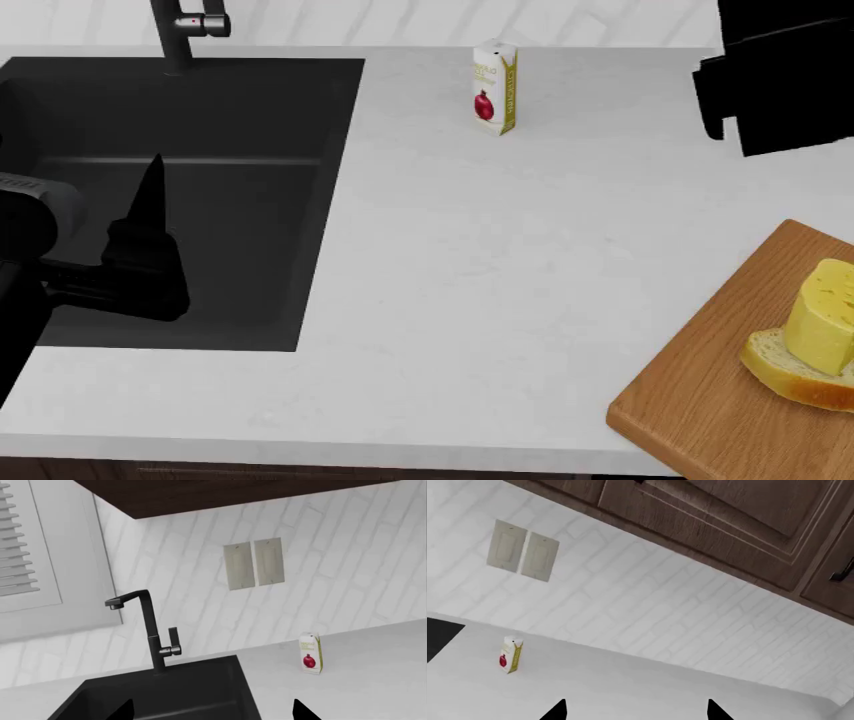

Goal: Pick up the wedge of cheese and place it on the slice of bread to prepare a simple cheese on bread dish.

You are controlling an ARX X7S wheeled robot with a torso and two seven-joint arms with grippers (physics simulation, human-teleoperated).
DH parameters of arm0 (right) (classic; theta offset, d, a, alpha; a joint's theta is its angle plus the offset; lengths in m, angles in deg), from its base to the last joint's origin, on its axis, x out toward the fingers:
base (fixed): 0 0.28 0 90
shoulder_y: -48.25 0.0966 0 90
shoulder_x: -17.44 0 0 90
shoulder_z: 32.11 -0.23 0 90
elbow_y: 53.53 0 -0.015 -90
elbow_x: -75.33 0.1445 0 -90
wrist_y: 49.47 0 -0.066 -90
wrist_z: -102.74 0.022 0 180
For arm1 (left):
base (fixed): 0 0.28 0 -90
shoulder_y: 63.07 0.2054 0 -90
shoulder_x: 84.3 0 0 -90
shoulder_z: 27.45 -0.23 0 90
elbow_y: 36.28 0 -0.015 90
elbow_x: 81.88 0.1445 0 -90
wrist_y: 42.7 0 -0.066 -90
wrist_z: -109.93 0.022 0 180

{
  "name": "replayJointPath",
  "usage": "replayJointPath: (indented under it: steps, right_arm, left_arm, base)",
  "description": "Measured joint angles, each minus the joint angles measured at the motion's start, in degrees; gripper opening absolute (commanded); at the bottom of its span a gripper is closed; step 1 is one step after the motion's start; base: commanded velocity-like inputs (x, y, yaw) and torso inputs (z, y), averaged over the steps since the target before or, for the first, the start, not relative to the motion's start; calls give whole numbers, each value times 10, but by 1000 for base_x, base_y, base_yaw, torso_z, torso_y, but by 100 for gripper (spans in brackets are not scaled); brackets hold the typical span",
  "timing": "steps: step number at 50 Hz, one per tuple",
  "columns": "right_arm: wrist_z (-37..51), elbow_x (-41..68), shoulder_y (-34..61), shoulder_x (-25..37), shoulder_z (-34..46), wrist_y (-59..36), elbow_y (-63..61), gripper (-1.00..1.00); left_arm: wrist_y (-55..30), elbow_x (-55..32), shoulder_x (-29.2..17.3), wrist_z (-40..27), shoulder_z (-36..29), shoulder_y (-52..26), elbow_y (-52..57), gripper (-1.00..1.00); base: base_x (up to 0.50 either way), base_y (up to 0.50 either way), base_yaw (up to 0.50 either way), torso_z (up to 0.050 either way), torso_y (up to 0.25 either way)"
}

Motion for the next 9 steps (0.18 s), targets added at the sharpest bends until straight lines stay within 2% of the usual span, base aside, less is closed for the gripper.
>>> replayJointPath:
  steps: [9]
  right_arm:
    - [35, -59, -64, 24, -14, 92, -144, 100]
  left_arm:
    - [5, -1, -2, -1, -2, 1, -1, 100]
  base:
    - [0, 0, 0, 0, 0]
